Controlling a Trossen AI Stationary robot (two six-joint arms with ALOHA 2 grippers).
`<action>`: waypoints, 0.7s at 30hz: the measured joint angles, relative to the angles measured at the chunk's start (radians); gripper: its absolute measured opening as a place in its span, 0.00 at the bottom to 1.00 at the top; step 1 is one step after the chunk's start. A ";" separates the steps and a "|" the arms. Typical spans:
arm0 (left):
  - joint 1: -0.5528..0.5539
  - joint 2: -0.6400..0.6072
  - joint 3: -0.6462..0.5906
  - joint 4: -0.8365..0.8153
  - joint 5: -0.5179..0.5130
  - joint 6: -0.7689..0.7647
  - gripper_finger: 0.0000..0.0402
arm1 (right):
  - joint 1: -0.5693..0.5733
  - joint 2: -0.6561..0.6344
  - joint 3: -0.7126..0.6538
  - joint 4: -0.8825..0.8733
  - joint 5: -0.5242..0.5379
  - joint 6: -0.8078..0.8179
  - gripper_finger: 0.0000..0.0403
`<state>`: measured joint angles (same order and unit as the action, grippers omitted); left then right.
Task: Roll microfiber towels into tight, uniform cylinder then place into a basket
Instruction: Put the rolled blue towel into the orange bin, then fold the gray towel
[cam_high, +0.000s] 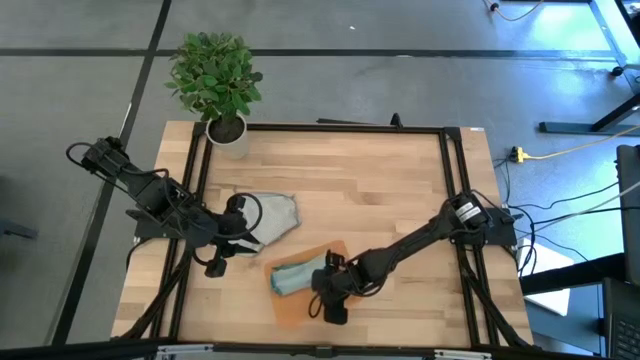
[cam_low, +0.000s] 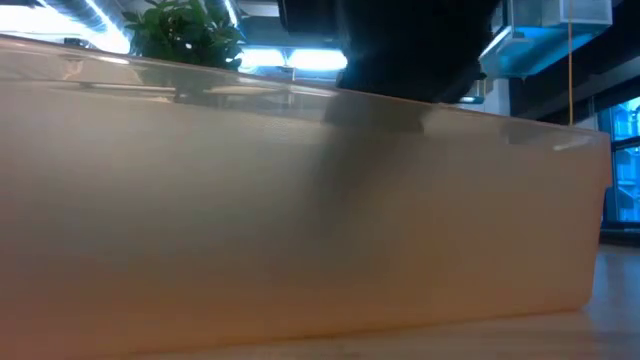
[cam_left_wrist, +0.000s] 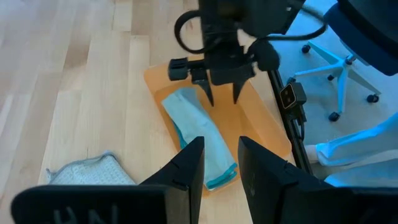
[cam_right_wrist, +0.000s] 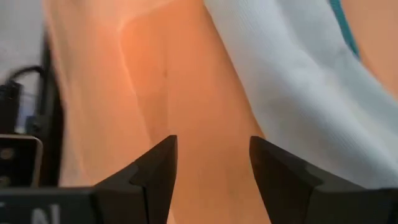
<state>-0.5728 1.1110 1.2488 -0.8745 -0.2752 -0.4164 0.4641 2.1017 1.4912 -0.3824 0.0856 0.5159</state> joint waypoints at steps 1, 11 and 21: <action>0.000 0.000 0.000 0.000 0.000 0.000 0.22 | 0.003 0.000 0.009 -0.003 0.004 -0.001 0.50; 0.000 0.000 0.000 0.000 0.000 0.000 0.22 | 0.018 0.000 0.024 -0.078 -0.039 0.029 0.50; 0.000 0.000 0.000 0.000 0.001 0.000 0.22 | 0.028 0.000 0.025 -0.064 -0.222 0.053 0.50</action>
<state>-0.5728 1.1110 1.2488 -0.8745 -0.2742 -0.4164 0.4917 2.1017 1.5158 -0.4464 -0.1366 0.5693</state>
